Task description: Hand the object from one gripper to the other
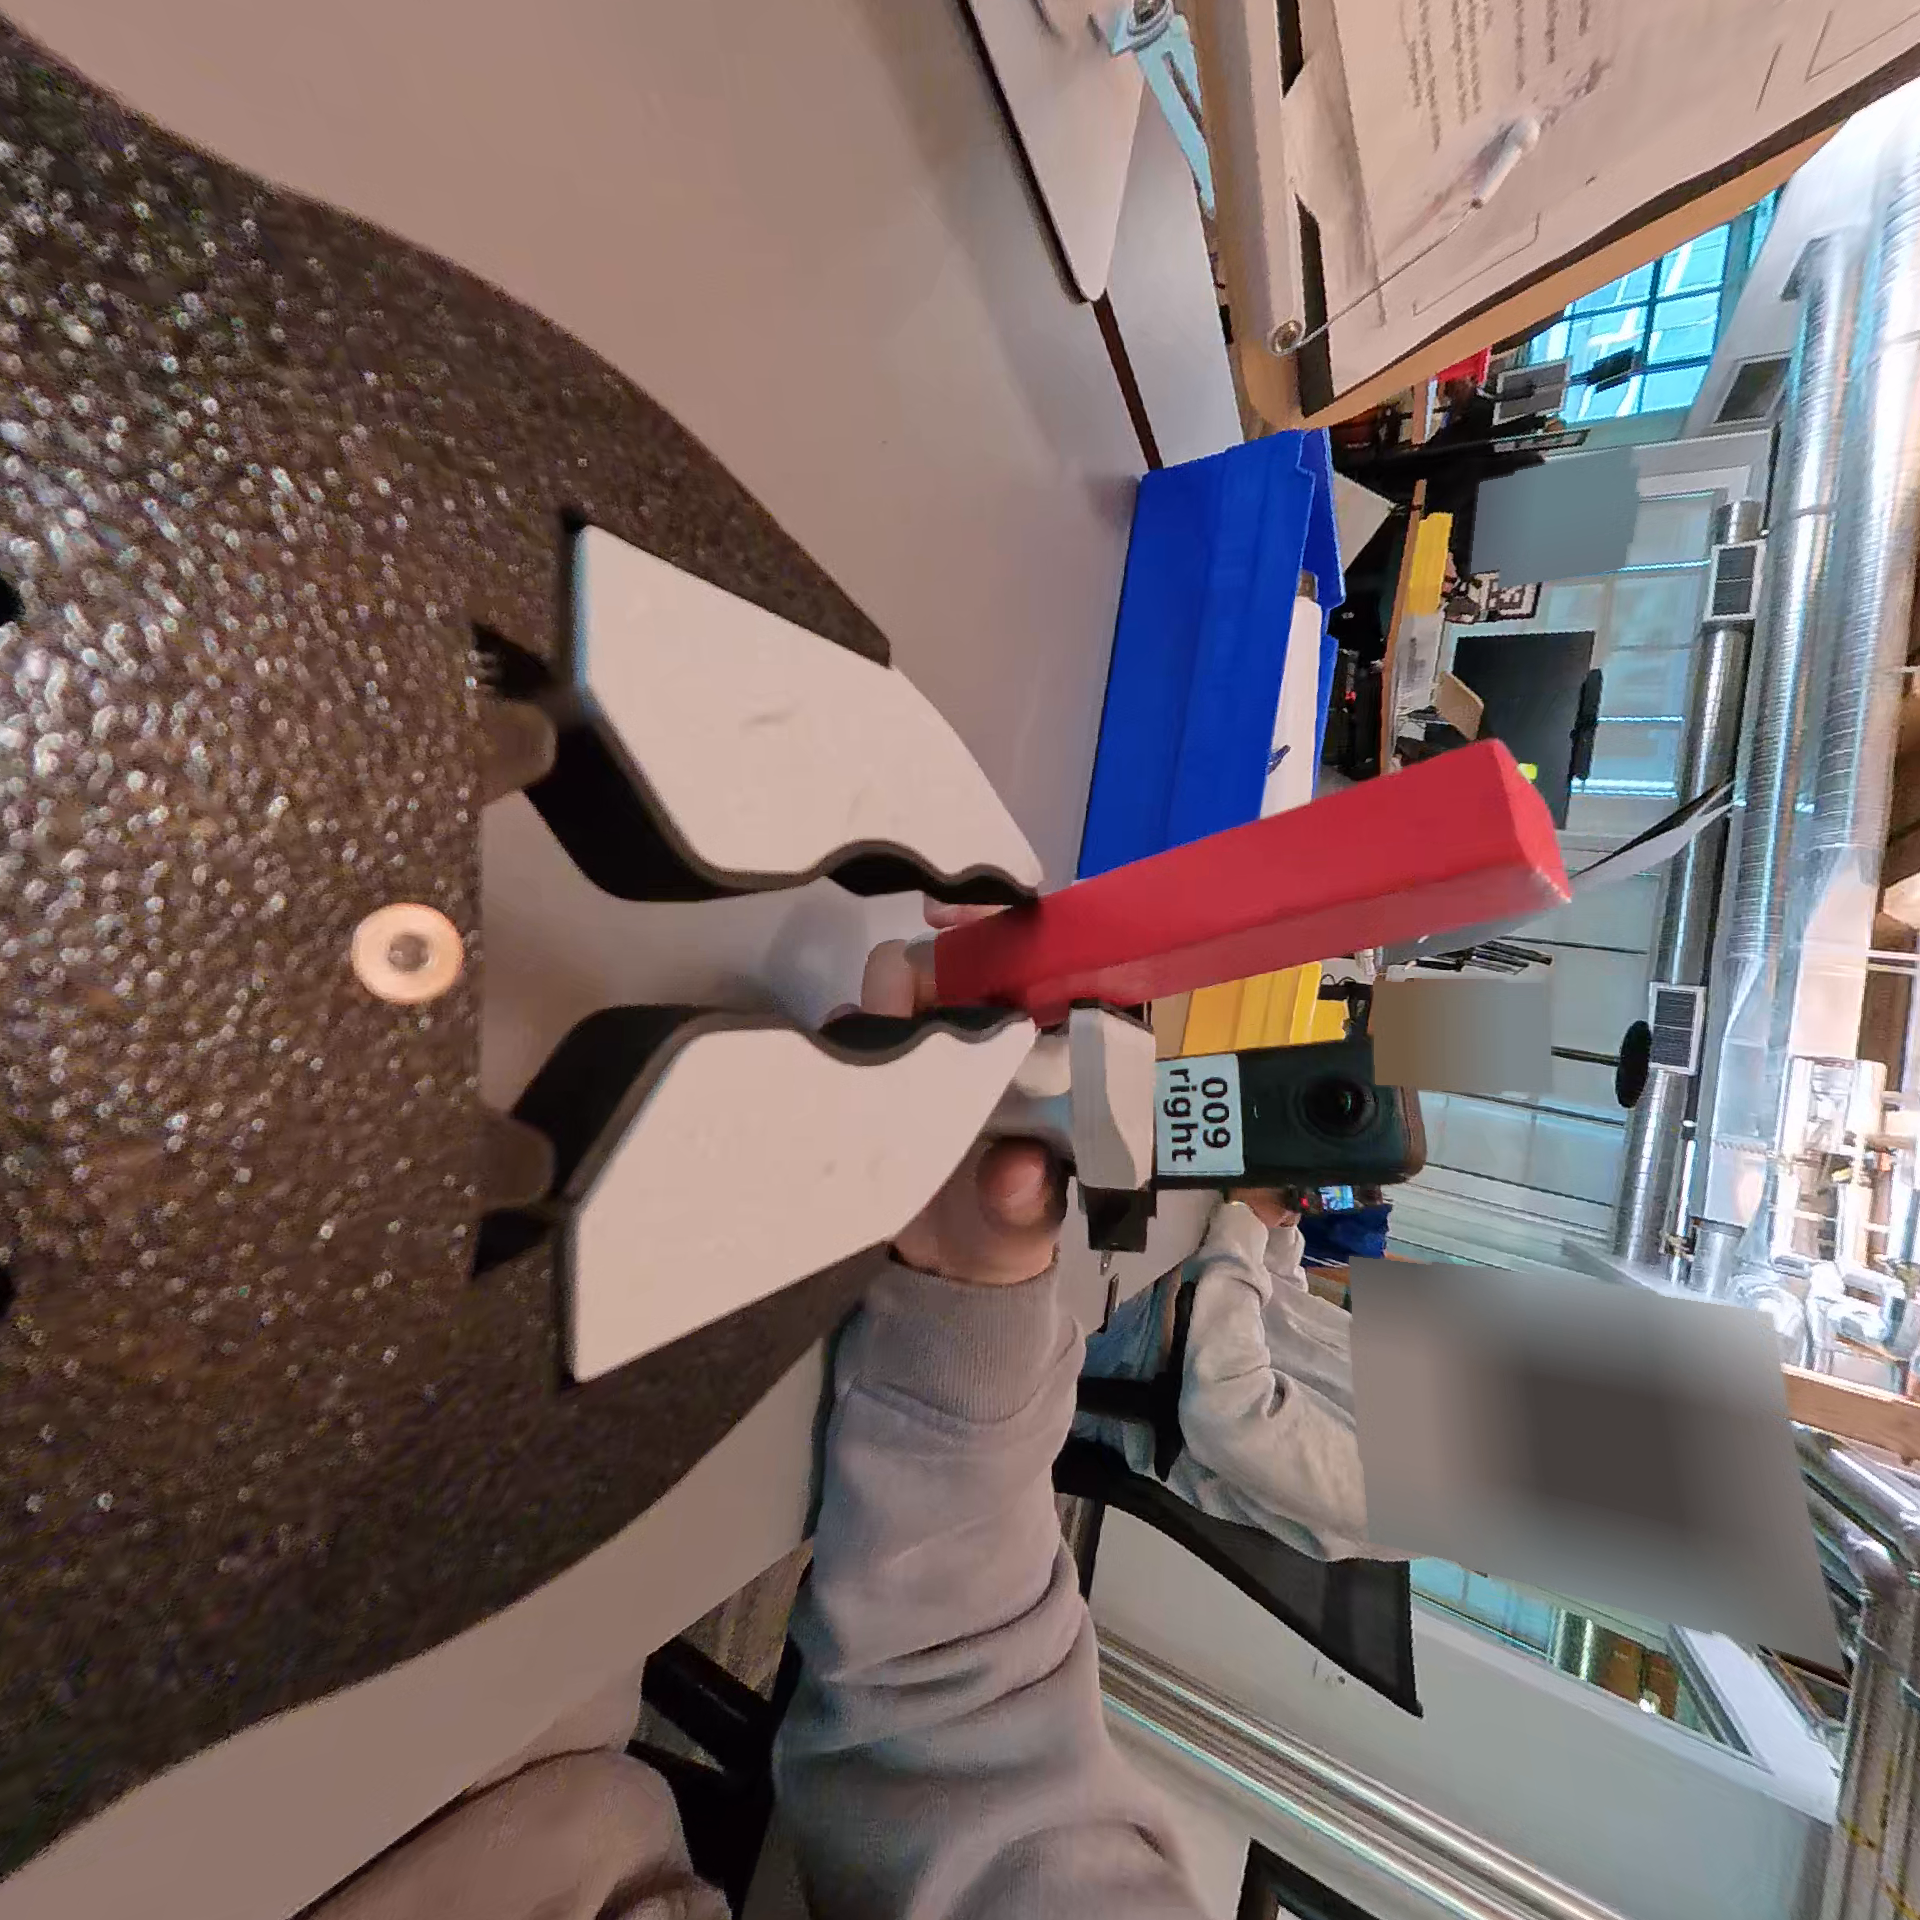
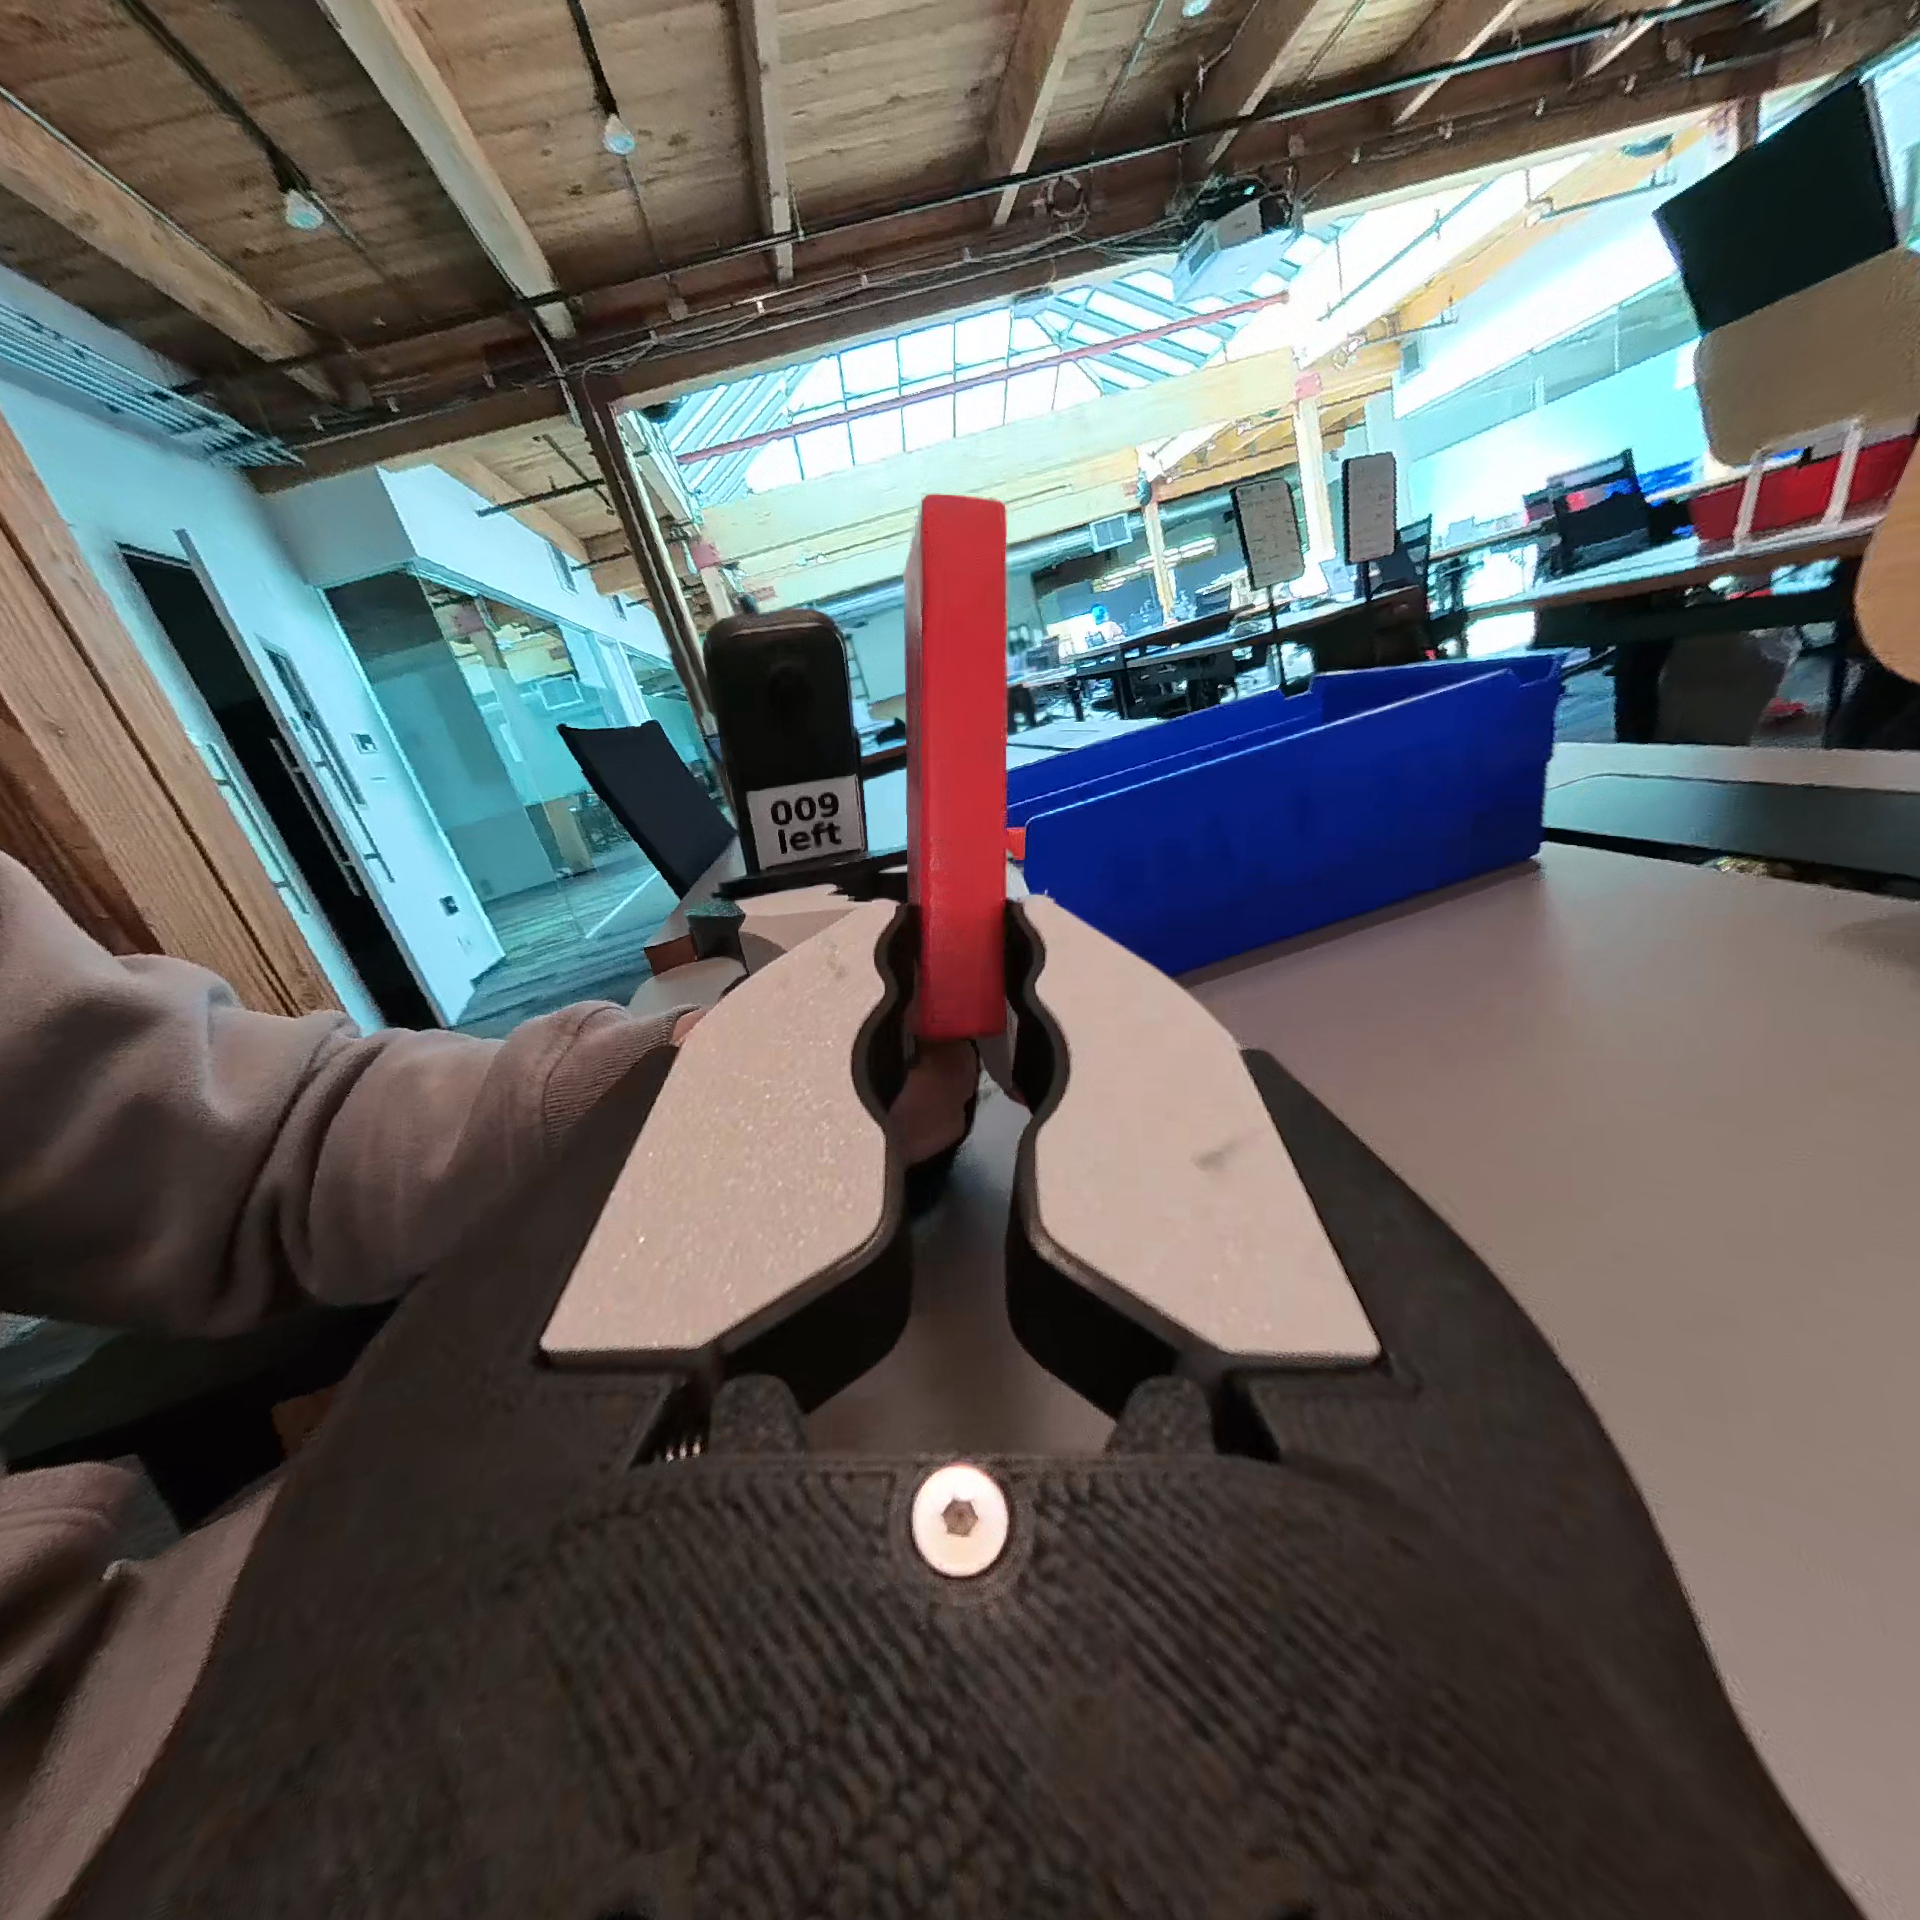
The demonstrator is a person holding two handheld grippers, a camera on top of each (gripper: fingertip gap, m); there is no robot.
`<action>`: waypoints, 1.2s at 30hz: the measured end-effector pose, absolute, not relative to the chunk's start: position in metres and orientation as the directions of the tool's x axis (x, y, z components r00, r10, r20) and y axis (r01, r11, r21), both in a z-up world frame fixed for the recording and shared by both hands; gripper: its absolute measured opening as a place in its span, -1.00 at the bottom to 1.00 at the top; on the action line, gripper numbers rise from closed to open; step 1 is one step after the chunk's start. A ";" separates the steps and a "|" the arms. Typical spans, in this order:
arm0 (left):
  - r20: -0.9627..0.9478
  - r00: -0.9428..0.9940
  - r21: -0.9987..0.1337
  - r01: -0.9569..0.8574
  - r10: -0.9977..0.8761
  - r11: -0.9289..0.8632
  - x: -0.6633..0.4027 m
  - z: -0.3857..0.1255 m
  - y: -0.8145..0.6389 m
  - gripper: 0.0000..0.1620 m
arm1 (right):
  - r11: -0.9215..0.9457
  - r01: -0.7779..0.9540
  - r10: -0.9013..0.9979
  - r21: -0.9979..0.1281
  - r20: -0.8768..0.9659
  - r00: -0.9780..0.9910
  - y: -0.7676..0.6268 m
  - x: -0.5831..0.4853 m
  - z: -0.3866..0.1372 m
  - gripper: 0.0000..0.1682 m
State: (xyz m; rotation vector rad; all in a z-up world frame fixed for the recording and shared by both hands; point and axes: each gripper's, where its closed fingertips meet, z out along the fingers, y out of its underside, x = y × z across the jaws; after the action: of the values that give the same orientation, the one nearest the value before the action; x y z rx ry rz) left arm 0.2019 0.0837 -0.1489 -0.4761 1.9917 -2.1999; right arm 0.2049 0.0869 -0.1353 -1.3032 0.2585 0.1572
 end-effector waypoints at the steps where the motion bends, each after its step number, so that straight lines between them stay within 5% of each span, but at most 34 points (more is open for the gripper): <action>1: 0.130 -0.939 -0.990 -0.104 -0.318 -0.097 0.203 -0.150 0.084 -0.79 | 0.249 -0.279 -0.017 -0.927 -0.292 0.956 0.087 0.205 -0.137 -0.80; 3: 0.095 -0.922 -0.995 -0.093 -0.375 -0.024 0.208 -0.157 0.087 -0.80 | 0.185 -0.260 -0.074 -0.948 -0.278 0.958 0.086 0.212 -0.145 -0.77; 6: 0.004 -0.909 -0.992 -0.055 -0.416 0.111 0.211 -0.168 0.089 -0.81 | 0.167 -0.107 -0.234 -0.980 -0.144 0.962 0.075 0.227 -0.141 -0.41; 15: -0.080 -0.957 -0.933 -0.026 -0.278 0.360 0.192 -0.199 0.080 -0.81 | 0.067 0.184 -0.054 -0.981 0.181 0.982 0.076 0.190 -0.137 -0.77; 20: -0.122 -0.949 -0.990 0.095 -0.290 0.107 0.187 -0.164 0.076 -0.78 | 0.396 -0.002 -0.019 -0.918 -0.010 1.000 0.063 0.189 -0.098 -0.80; 22: -0.041 -0.954 -0.999 0.048 -0.297 -0.016 0.188 -0.153 0.075 -0.61 | 0.534 -0.141 0.039 -0.834 -0.143 0.989 0.052 0.196 -0.084 -0.81; 27: 0.098 -0.970 -0.988 -0.069 -0.224 -0.137 0.183 -0.148 0.064 -0.61 | 0.559 -0.227 0.061 -0.798 -0.233 0.971 0.058 0.200 -0.091 -0.81; 32: 0.077 -0.951 -0.995 -0.055 -0.300 -0.080 0.194 -0.152 0.070 -0.80 | 0.472 -0.208 0.003 -0.857 -0.234 0.972 0.062 0.207 -0.101 -0.77; 36: -0.190 -0.783 -0.981 0.129 -0.592 0.143 0.227 -0.158 0.097 -0.80 | 0.416 -0.234 -0.171 -0.879 -0.328 0.929 0.057 0.237 -0.116 -0.40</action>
State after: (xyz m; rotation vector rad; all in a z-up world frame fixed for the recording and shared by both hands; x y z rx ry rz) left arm 0.2273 0.0969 -0.1584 -0.4415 1.8734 -1.6941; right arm 0.2370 0.0565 -0.1159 -1.1496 0.3990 0.0404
